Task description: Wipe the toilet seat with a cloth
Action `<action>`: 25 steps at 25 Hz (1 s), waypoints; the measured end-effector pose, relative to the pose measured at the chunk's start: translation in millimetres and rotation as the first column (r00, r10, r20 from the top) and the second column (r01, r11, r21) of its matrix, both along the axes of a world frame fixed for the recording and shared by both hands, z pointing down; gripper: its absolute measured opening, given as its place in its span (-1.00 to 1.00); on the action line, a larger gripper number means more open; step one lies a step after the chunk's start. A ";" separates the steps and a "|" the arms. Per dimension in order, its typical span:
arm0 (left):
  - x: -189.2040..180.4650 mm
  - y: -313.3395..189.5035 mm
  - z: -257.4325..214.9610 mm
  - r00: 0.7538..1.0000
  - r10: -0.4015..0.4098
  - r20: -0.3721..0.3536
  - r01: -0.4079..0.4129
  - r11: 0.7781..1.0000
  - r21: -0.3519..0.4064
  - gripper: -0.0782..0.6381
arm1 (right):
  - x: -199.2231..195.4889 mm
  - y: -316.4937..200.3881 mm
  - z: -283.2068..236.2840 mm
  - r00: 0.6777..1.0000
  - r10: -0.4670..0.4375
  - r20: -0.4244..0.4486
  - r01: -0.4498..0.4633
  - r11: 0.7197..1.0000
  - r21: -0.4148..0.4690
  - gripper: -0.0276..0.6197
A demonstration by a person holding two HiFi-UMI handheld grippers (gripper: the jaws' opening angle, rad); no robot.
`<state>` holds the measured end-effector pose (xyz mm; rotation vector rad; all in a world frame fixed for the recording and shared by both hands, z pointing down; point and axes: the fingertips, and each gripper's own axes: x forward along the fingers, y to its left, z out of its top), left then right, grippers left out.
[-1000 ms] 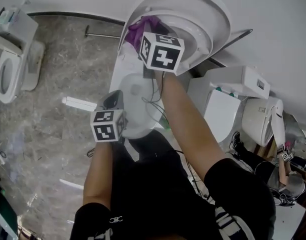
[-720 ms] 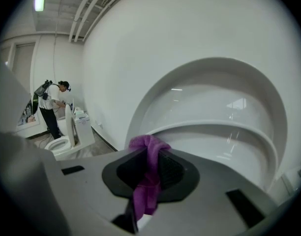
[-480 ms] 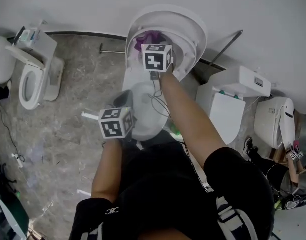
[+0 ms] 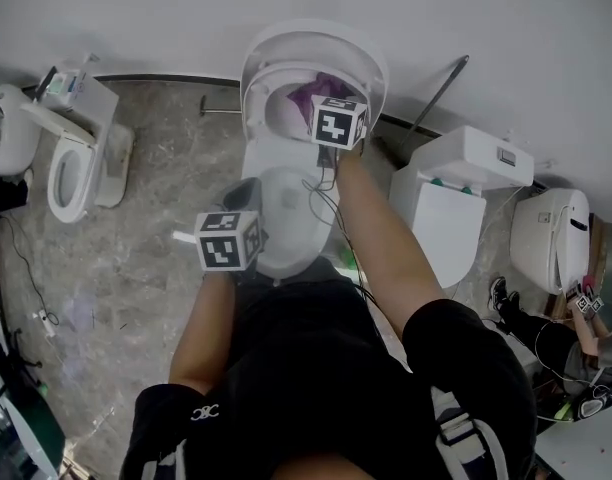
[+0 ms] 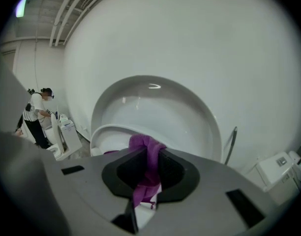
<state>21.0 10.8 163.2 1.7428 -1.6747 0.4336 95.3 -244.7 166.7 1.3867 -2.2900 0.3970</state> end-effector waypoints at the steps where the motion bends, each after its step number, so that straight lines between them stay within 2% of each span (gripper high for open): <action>1: 2.2 -1.8 -3.3 1.000 0.009 0.004 -0.009 1.000 0.002 -0.76 | 8.0 -0.9 3.6 1.000 0.017 0.000 -0.017 1.000 -0.011 -0.73; 8: 18.3 -6.4 -9.8 0.998 0.058 0.039 -0.058 0.998 -0.011 -0.76 | 62.6 -0.8 43.0 0.988 0.156 0.021 -0.152 0.980 -0.126 -0.73; 17: 34.5 -3.2 -8.8 0.996 0.084 0.033 -0.084 0.996 -0.013 -0.76 | 70.0 8.0 49.4 0.985 0.169 0.022 -0.164 0.978 -0.131 -0.73; 25: 37.8 11.4 3.9 0.997 0.078 -0.016 -0.079 0.997 -0.024 -0.76 | 88.4 31.7 67.4 0.988 0.143 -0.051 -0.150 0.978 -0.148 -0.73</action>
